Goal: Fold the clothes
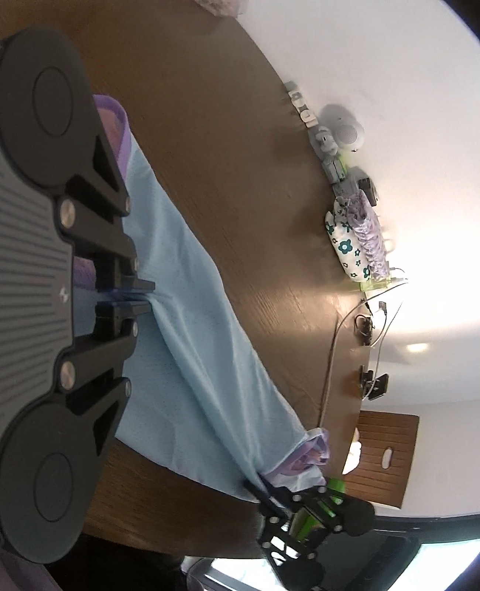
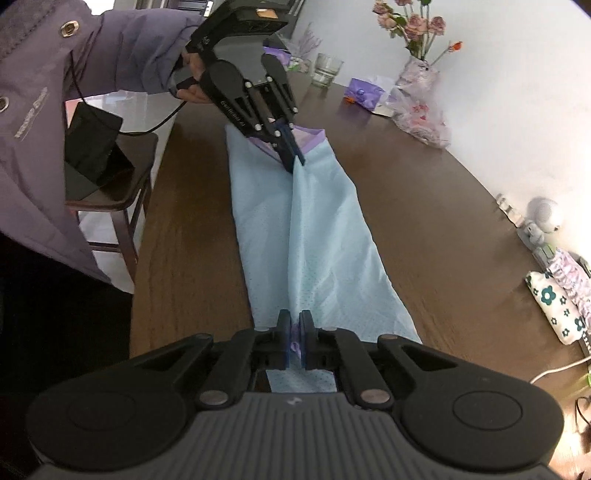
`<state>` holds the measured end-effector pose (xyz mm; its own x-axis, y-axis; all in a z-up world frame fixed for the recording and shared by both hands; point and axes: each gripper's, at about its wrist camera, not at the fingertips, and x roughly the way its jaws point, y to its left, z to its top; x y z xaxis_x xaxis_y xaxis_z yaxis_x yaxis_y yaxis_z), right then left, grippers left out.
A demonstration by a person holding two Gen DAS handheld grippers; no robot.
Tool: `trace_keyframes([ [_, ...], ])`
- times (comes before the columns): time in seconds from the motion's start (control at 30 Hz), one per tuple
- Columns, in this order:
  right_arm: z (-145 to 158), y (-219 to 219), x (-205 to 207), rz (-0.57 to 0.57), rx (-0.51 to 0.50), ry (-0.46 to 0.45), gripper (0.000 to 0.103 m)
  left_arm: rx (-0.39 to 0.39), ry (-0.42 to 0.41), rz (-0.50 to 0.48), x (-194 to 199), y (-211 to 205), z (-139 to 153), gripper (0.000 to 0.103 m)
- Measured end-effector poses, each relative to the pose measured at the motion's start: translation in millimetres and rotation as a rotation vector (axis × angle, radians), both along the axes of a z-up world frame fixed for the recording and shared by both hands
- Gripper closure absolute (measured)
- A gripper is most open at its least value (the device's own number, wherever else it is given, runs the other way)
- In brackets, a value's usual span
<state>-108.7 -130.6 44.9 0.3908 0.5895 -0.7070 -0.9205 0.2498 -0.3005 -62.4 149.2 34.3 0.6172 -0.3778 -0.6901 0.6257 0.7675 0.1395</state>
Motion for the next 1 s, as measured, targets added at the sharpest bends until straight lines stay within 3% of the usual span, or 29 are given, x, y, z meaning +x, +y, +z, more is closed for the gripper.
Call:
trace_keyframes([
  [0.2,-2,-6,1,0.007,-0.002,0.004,0.096,0.005,0.004,0.011,-3,2,-1,0.101],
  [0.27,3,-10,3,0.001,0.009,0.004,0.089,0.0,-0.019,0.004,-9,0,4,0.101],
  [0.33,12,-18,6,-0.018,0.045,0.014,0.075,-0.002,-0.028,-0.008,-16,-2,6,0.102],
  [0.43,26,-38,18,-0.102,0.106,0.009,0.074,0.032,-0.002,-0.002,-19,-1,-5,0.102],
  [0.53,33,-60,36,-0.236,0.088,-0.047,0.074,0.007,0.006,0.009,-22,2,-1,0.098],
  [0.57,33,-67,42,-0.273,0.07,-0.06,0.074,-0.008,0.007,0.003,-23,3,2,0.094],
  [0.6,33,-72,49,-0.298,0.062,-0.06,0.074,-0.036,0.014,-0.006,-23,5,6,0.084],
  [0.67,34,-81,62,-0.344,0.045,-0.059,0.074,-0.132,0.037,-0.02,-20,13,15,0.072],
  [0.73,30,-82,70,-0.322,0.025,-0.044,0.075,-0.24,0.041,0.014,-12,22,23,0.07],
  [0.8,22,-72,78,-0.295,-0.019,-0.026,0.075,-0.267,0.032,0.085,-1,23,25,0.068],
  [0.87,14,-64,82,-0.282,-0.065,-0.024,0.081,-0.206,0.025,0.164,12,17,18,0.068],
  [0.93,5,-58,84,-0.283,-0.113,-0.038,0.101,-0.147,0.043,0.224,22,10,8,0.069],
  [1.0,0,-53,77,-0.286,-0.137,-0.067,0.103,-0.129,0.054,0.251,23,9,1,0.069],
])
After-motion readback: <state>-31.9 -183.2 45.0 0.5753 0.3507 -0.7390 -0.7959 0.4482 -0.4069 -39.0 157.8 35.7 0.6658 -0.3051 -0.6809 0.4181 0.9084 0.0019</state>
